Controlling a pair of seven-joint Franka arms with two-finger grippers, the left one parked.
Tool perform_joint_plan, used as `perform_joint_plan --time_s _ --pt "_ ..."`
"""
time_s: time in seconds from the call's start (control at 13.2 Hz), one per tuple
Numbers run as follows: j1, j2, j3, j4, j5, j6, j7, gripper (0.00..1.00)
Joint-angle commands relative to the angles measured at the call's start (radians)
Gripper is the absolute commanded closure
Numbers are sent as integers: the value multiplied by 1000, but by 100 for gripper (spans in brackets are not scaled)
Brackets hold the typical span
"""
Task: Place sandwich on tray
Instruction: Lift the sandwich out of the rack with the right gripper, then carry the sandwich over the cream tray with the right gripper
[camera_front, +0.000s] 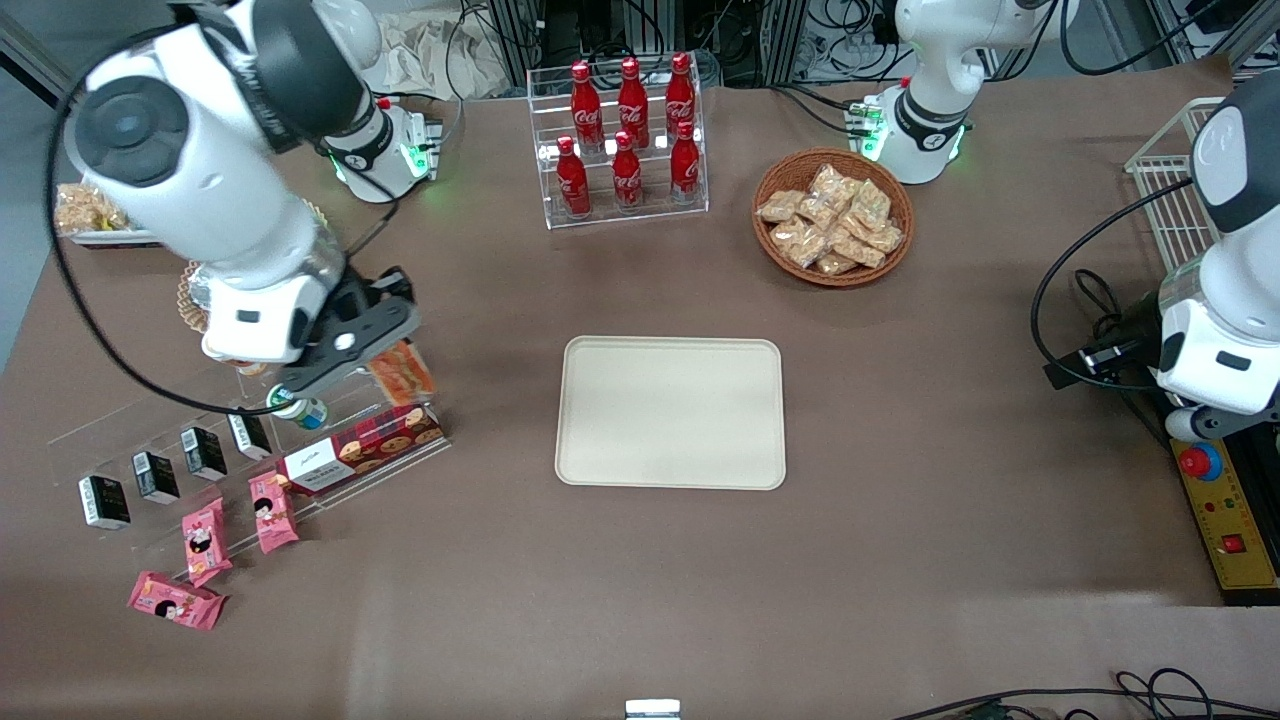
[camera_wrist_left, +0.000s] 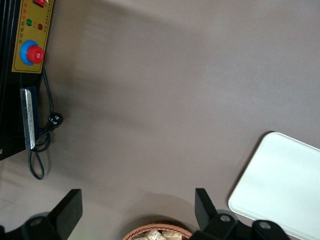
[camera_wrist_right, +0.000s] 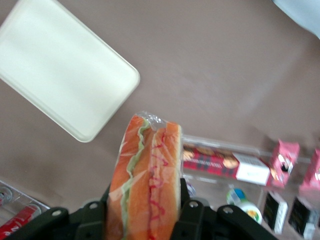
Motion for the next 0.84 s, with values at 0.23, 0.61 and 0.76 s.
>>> perform_joint_plan --time_s 0.23,0.61,0.76 --pt "194 182 4 21 -15 278 -32 50" --pt "298 318 4 21 -247 432 -160 50" --pt "306 338 3 21 -285 442 -207 50"
